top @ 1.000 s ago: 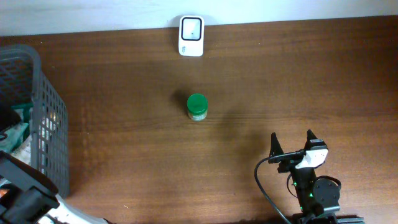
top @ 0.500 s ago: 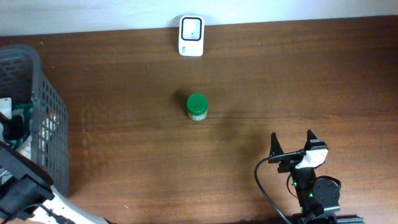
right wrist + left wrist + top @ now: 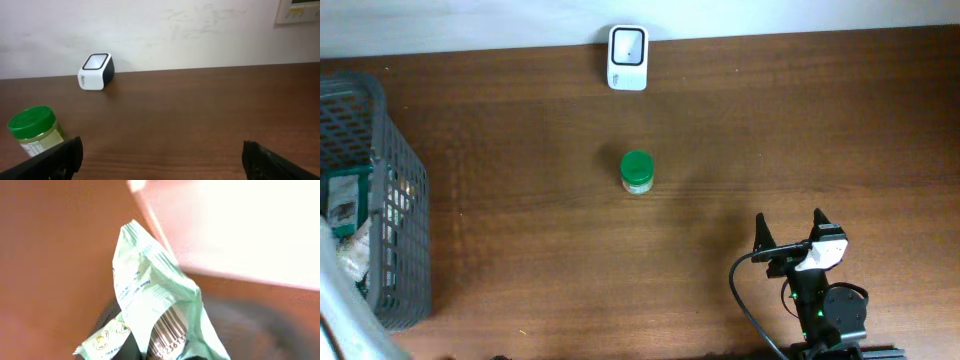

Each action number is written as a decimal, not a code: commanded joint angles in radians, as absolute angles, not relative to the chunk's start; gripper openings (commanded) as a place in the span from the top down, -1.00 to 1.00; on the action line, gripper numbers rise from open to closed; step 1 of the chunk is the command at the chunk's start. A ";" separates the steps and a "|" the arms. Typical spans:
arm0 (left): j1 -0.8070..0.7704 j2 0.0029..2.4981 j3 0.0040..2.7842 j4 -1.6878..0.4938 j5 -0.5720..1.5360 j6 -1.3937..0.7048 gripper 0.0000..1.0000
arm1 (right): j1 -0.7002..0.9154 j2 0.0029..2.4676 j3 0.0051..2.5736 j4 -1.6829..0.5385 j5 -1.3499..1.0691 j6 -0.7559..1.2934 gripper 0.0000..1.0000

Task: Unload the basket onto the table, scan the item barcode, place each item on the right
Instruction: 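Take the light green packet from the basket with the left gripper, set beside jar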

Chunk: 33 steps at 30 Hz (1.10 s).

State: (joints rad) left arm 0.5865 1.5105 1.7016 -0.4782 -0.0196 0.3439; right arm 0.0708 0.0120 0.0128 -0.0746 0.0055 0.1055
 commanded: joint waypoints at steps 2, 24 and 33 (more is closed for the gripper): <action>0.295 1.330 1.719 -0.525 0.117 0.326 0.77 | 0.065 0.006 0.006 -0.078 0.004 0.109 -0.96; -0.288 2.085 1.973 -1.142 0.012 0.194 0.07 | 0.065 0.006 0.006 -0.078 0.004 0.109 -0.96; 0.107 1.789 2.460 -1.410 0.012 0.101 -0.99 | 0.065 0.006 0.006 -0.078 0.004 0.109 -0.96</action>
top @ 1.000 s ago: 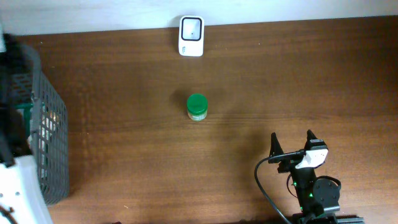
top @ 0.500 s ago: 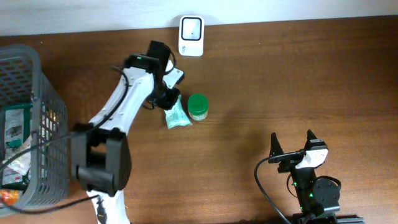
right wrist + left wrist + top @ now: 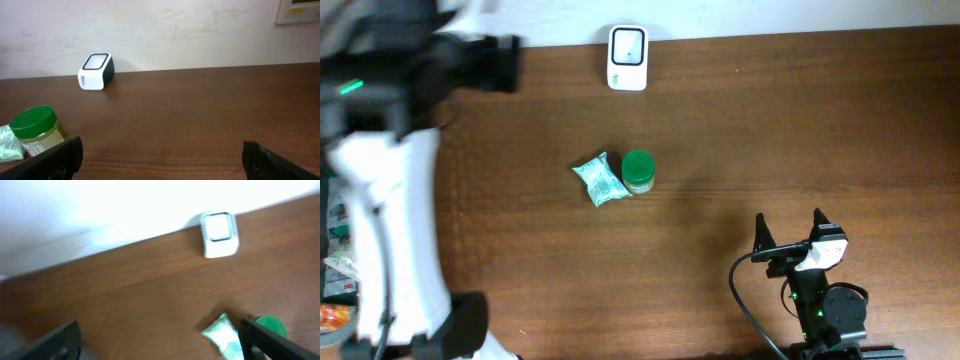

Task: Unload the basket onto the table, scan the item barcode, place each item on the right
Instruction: 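Take the light green packet from the basket with the left gripper, set beside jar, then take the white tube from the basket with the left gripper, lay it left of packet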

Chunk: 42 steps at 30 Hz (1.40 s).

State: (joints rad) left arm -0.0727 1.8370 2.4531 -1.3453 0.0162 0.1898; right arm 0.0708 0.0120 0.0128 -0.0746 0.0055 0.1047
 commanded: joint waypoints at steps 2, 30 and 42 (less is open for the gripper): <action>0.338 1.790 2.429 -1.426 0.113 0.064 -0.99 | 0.065 0.006 0.006 -0.078 0.004 0.109 -0.96; 0.762 2.003 1.371 -0.645 0.127 0.855 -0.84 | 0.065 0.006 0.006 -0.078 0.004 0.109 -0.96; 0.762 1.879 1.531 -0.739 0.127 0.473 0.67 | 0.065 0.006 0.006 -0.078 0.004 0.109 -0.96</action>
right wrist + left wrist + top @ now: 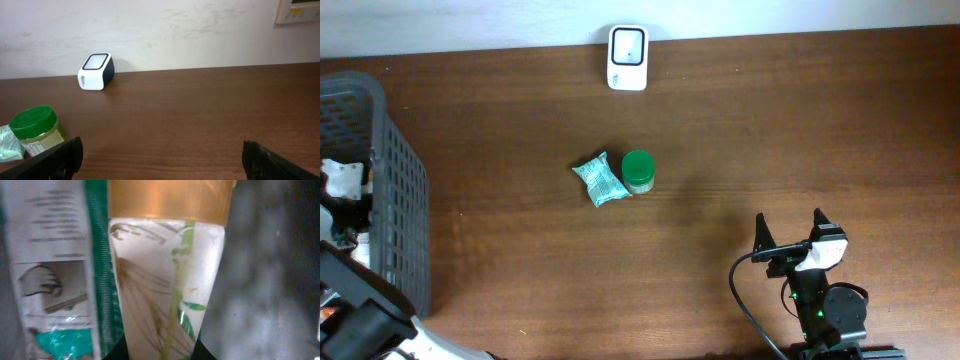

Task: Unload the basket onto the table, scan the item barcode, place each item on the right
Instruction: 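Take the white tube from the basket with the left gripper, lay it left of packet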

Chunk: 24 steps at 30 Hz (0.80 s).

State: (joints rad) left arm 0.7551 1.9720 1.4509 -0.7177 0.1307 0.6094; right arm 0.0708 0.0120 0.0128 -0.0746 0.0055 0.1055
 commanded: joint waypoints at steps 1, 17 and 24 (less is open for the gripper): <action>0.762 1.824 1.557 -0.746 0.128 0.412 0.67 | 0.065 0.006 0.006 -0.078 0.004 0.109 -0.97; 0.255 1.316 1.663 -0.704 0.530 0.080 0.60 | 0.065 0.006 0.006 -0.078 0.004 0.109 -0.97; -0.070 1.829 1.663 -1.013 0.189 0.080 0.55 | 0.065 0.006 0.006 -0.078 0.004 0.109 -0.96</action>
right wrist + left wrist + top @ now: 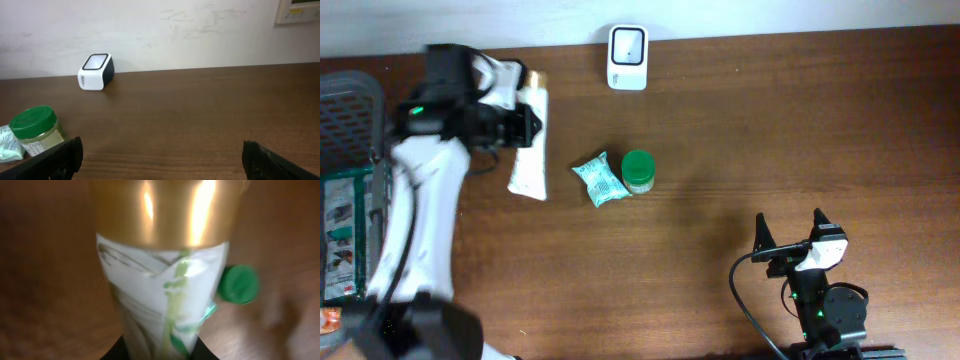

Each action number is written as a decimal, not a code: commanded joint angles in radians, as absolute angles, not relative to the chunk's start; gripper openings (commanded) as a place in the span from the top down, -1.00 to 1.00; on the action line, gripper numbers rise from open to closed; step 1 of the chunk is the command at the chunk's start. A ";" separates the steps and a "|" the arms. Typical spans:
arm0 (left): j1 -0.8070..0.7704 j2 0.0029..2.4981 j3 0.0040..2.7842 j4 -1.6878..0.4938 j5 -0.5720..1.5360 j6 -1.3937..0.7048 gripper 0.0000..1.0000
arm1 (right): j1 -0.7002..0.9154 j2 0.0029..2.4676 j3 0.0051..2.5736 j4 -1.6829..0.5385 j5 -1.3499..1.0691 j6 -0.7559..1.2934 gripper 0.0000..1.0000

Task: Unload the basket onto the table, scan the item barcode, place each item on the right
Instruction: 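Take the white tube from the basket with the left gripper, lay it left of packet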

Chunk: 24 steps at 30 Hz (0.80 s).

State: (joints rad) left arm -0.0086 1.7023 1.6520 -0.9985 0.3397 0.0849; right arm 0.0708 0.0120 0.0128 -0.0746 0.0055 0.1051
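My left gripper [517,127] is shut on a white tube [528,150] with a gold cap and a green leaf print. It holds the tube over the table's left part, cap toward the far edge, left of the scanner [627,57]. In the left wrist view the tube [160,285] fills the frame above the gripper [160,352]. A mint pouch [600,181] and a green-lidded jar [638,170] lie mid-table. My right gripper [161,156] is open and empty near the front right. I see no barcode on the tube.
A grey mesh basket [360,95] with several packets stands at the table's left edge. The white-and-black scanner [96,71] sits against the back wall. The jar [35,131] and the pouch [7,145] are far left of my right gripper.
My left gripper was down in the basket, shut on the tube. It now holds the tube over the table, between the basket and the mint pouch. The right arm has not moved.
First my left gripper held the mint pouch, and only the jar stood on the table. Then the pouch lay beside the jar and the gripper was open. After that it was shut on the tube in the basket, and now the tube is out over the table.
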 commanded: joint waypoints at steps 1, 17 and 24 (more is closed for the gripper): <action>-0.098 1.905 1.663 -1.010 0.165 0.080 0.55 | 0.065 0.006 0.006 -0.078 0.004 0.109 -0.96; -0.122 1.740 1.978 -1.063 0.054 0.080 -0.99 | 0.065 0.006 0.006 -0.078 0.004 0.109 -0.96; 0.541 1.568 1.937 -1.060 -0.065 -0.023 -0.82 | 0.065 0.006 0.006 -0.078 0.004 0.109 -0.96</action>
State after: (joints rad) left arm 0.4152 1.5551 1.9800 -1.0733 -0.0517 0.0174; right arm 0.0708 0.0120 0.0128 -0.0746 0.0055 0.1055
